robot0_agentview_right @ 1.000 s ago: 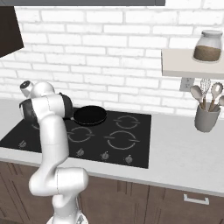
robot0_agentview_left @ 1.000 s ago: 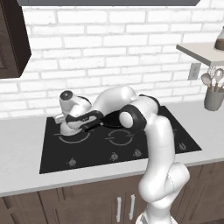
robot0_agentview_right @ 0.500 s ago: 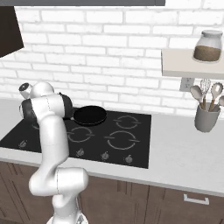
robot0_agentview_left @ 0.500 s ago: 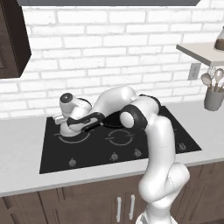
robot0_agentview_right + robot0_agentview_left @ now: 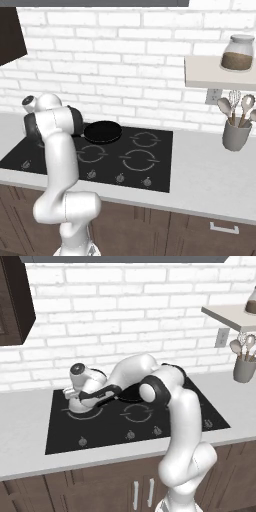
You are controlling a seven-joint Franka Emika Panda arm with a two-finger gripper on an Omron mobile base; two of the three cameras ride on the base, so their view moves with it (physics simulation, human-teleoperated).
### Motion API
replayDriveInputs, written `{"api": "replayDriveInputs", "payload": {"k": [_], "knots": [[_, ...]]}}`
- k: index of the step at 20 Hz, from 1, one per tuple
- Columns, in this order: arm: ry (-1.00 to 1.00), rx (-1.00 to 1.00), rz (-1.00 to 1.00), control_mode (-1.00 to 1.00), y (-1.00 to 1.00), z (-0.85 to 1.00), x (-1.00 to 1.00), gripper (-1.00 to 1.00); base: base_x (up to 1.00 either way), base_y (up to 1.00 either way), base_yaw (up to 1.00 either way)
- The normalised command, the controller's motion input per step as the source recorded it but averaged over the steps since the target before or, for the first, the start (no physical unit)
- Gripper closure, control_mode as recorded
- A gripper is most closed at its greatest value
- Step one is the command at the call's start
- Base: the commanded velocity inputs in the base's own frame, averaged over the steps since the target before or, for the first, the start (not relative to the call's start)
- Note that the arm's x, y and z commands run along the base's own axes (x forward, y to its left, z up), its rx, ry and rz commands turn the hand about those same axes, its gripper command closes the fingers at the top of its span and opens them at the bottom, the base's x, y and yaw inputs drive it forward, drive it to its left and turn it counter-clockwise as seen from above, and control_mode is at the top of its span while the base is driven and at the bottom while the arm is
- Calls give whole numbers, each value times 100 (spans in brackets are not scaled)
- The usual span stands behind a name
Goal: Pick the kettle from the counter and place it on a stove burner. Then turn the burner on.
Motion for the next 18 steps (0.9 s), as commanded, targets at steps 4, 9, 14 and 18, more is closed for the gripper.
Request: {"api": "replayDriveInputs", "payload": {"k": [4,9,14,18], "knots": [[-3,0,0,-100,-14,10,-58,-100,0,0,0],[-4,0,0,-100,-14,17,-88,-100,0,0,0],[-3,1,0,-100,-8,16,-96,-100,0,0,0],[1,9,-5,-100,0,0,-65,-100,0,0,0]]}}
